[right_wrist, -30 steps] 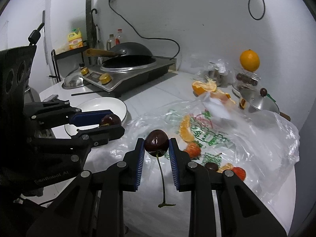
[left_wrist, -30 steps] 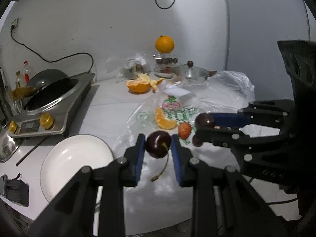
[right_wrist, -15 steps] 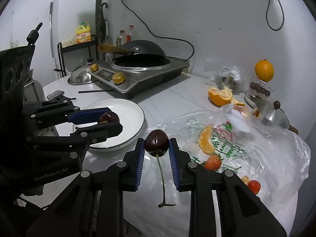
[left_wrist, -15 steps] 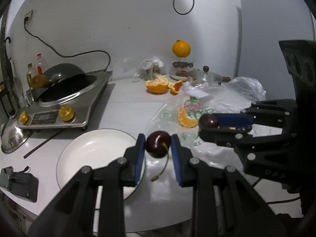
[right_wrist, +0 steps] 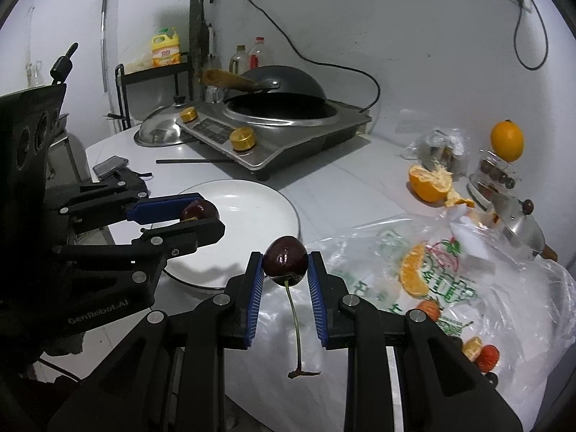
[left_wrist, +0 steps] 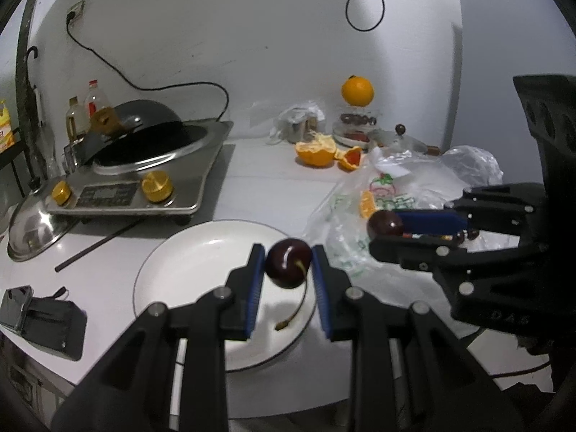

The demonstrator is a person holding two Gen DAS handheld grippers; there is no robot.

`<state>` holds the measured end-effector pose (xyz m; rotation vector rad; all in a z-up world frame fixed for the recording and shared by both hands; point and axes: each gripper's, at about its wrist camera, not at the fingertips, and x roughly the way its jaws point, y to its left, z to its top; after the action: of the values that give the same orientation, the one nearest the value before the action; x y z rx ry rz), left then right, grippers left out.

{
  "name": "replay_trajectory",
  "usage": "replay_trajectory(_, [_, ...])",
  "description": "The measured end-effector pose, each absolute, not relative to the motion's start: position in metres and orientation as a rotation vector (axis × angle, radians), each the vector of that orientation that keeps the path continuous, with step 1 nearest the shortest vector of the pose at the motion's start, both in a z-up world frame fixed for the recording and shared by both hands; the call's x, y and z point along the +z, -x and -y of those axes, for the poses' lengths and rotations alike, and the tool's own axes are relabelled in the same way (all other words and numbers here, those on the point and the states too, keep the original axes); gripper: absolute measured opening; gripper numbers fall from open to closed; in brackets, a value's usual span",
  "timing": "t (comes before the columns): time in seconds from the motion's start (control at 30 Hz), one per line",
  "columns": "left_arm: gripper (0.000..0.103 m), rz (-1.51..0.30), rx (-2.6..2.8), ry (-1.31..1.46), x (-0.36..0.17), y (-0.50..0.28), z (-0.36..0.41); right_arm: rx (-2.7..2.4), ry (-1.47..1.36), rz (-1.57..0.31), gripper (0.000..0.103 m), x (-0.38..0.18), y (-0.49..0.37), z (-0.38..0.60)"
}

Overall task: Organize fruits
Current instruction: 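Carry the held cherries in both grippers over to the white plate, then open the right gripper over the plate while the left gripper releases its cherry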

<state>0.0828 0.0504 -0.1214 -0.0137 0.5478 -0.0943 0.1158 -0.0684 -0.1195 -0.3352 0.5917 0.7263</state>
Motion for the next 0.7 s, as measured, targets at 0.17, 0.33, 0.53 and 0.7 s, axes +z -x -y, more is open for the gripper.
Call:
replay_trajectory(0.17, [0.027,-0.563,-0.08,0.028,-0.129,-0.083,-0.065,0.745,0.35,-0.604,0.026,-0.124,-0.117,0.051])
replay_trajectory(0.33, [0.027,-0.58,-0.065,0.045,-0.139,-0.084,-0.079,0.763,0.36,-0.621,0.026,-0.13,-0.121,0.034])
replay_trajectory(0.53, [0.027,-0.611,-0.055,0.06,-0.152,-0.089,-0.092,0.78,0.368,-0.645,0.026,-0.14,-0.128,0.017])
replay_trajectory(0.7, [0.027,-0.645,-0.065,0.076,-0.164,-0.093,-0.097,0.784,0.366,-0.679,0.026,-0.153,-0.137,0.007])
